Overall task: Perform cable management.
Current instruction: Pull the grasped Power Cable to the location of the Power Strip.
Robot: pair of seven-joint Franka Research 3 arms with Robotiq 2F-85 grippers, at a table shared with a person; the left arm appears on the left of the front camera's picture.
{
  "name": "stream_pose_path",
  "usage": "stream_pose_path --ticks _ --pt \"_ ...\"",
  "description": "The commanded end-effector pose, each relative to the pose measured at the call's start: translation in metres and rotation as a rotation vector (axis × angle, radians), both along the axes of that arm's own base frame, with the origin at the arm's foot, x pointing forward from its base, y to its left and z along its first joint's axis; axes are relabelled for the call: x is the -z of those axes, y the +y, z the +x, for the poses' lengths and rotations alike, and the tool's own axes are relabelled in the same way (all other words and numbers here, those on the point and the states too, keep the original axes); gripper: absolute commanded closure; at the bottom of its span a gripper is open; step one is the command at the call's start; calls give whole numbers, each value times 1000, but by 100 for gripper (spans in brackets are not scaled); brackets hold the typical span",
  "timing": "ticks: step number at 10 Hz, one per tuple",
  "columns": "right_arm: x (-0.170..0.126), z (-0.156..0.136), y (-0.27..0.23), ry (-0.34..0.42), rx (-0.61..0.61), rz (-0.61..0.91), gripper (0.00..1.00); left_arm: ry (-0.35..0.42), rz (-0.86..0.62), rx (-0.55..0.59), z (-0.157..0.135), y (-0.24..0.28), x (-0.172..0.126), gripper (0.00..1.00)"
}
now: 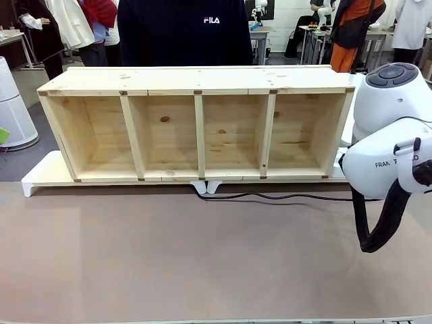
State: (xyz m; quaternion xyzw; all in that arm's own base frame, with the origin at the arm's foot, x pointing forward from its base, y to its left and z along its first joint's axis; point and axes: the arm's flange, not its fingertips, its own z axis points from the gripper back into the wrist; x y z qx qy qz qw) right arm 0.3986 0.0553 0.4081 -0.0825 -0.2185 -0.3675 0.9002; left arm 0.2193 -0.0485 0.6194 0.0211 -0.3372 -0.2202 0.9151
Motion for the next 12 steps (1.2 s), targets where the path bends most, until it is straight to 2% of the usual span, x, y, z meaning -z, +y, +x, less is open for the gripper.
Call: stream_pose_path --ticks 1,3,5,7,8,10,12 --pt "0 -1 -2 7 5 -11 59 -6 -17 -12 1 -1 3 0" --pt "0 0 0 0 0 1 59 -6 -17 -12 1 -1 3 0" --pt "-9 -1 -39 -13 108 -58 59 -6 -17 -12 1 -1 3 0" --pt "-23 6 -69 -57 199 -71 59 -6 -17 -12 1 -1 3 0" --pt "-32 12 -75 -97 177 -69 59 -6 -17 -12 1 -1 3 0" --pt "-59 35 -78 -151 -81 -14 59 -6 -17 -12 1 -1 3 0" --pt "-85 57 -82 -140 -252 -44 59 -6 -17 -12 1 -1 3 0"
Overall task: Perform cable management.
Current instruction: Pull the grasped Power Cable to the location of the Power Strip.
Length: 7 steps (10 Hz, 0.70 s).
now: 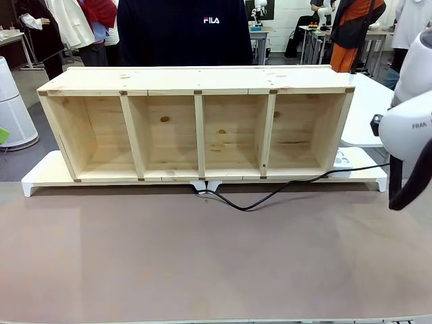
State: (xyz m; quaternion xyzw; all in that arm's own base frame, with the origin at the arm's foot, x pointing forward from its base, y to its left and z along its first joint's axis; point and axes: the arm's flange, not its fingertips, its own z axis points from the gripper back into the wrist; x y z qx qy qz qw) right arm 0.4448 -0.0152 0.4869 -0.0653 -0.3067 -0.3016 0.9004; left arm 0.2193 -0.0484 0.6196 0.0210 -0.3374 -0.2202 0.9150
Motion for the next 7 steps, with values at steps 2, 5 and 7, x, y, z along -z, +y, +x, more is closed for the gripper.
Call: stream_pose_path --ticks 2,5,7 --pt "-25 25 -9 34 -241 -24 59 -6 -17 -12 1 -1 3 0" --pt "-30 40 -9 42 -366 -57 59 -6 -17 -12 1 -1 3 0" --pt "-31 45 -4 26 -430 -41 59 -6 -17 -12 1 -1 3 0"
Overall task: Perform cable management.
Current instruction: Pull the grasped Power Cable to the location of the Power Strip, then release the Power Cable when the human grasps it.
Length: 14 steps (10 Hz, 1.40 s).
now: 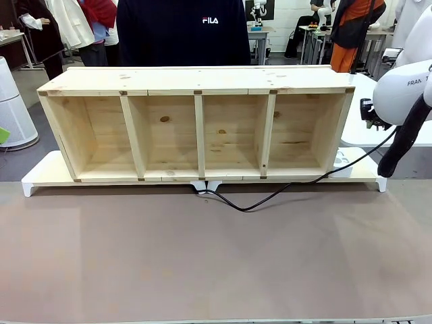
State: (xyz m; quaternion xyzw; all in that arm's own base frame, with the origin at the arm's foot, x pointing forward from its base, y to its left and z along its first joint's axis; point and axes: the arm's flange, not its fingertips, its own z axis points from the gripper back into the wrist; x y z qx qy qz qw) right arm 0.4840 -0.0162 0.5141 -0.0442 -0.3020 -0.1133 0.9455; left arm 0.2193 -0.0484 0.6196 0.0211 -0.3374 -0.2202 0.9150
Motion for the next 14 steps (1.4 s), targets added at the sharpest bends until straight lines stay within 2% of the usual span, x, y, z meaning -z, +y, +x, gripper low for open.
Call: stream_pose_path --ticks 1,3,4,5,14 --pt "-4 9 2 -16 -99 45 59 -6 -17 -12 1 -1 3 0" --pt "-6 17 9 -15 -130 65 59 -6 -17 -12 1 -1 3 0" --pt "-7 20 12 -22 -85 69 59 -6 -17 -12 1 -1 3 0" --pt "-2 8 16 -5 -90 32 59 -6 -17 -12 1 -1 3 0" --pt "-2 8 16 -5 -90 32 59 -6 -17 -12 1 -1 3 0"
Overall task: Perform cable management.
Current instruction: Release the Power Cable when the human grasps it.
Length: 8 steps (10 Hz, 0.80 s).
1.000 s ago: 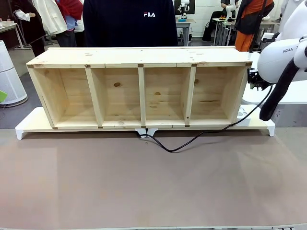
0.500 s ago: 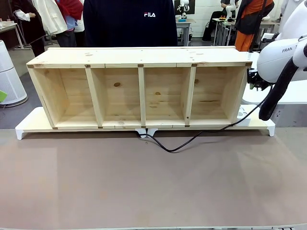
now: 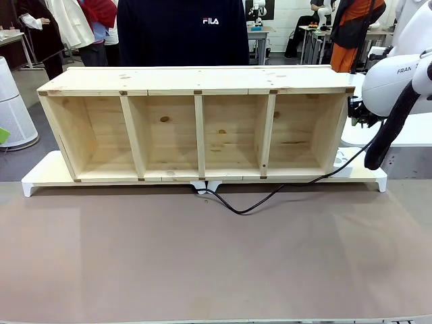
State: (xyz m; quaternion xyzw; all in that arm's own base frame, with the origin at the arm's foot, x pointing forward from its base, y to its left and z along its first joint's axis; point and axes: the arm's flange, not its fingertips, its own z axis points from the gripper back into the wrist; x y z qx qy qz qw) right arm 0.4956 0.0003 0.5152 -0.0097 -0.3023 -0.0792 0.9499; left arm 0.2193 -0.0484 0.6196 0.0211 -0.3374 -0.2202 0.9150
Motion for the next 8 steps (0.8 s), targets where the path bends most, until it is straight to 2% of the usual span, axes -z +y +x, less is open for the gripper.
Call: stream_pose_path --ticks 1,8 --pt "-1 -3 0 -3 -3 -12 59 -6 -17 -12 1 -1 3 0" --pt "-1 -3 0 -3 -3 -12 59 -6 -17 -12 1 -1 3 0"
